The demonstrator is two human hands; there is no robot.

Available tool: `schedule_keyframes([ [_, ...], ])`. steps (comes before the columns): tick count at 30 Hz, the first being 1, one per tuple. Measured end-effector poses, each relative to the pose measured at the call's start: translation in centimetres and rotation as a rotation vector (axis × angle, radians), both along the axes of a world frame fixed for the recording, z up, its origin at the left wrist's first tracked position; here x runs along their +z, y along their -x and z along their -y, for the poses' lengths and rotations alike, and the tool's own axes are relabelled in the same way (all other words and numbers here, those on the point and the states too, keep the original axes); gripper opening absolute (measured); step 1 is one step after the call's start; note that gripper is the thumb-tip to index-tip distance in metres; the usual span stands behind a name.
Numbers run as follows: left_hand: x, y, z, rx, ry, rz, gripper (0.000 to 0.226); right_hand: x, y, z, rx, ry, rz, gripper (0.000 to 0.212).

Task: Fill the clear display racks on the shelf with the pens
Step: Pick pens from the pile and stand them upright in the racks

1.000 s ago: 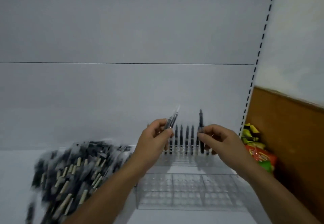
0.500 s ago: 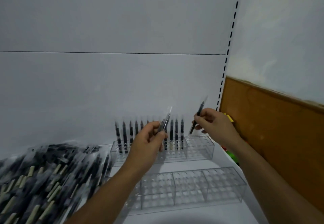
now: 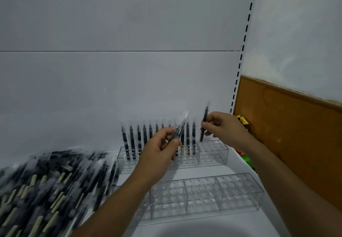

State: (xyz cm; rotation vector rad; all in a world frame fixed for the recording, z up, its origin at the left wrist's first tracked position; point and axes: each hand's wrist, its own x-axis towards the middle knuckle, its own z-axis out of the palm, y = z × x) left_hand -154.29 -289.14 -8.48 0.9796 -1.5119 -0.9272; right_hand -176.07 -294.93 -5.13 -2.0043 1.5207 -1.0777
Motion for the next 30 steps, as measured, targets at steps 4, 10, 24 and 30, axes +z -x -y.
schedule_keyframes([
  [4, 0.0, 0.0, 0.0, -0.007, -0.004, -0.009, 0.018, -0.3, 0.2, 0.2, -0.007, -0.019, -0.116, 0.014],
  [10, 0.1, 0.1, -0.1, -0.007, -0.002, 0.008, 0.018, -0.8, -0.3, 0.4, -0.035, -0.099, -0.473, 0.02],
  [24, 0.0, 0.3, 0.0, -0.04, 0.038, 0.042, 0.019, 1.0, -3.4, -4.7, 0.179, -0.265, 0.293, 0.024],
  [30, -0.1, 0.2, 0.0, -0.066, 0.029, 0.081, 0.014, 0.6, -3.9, -4.4, 0.208, -0.275, 0.555, 0.016],
])
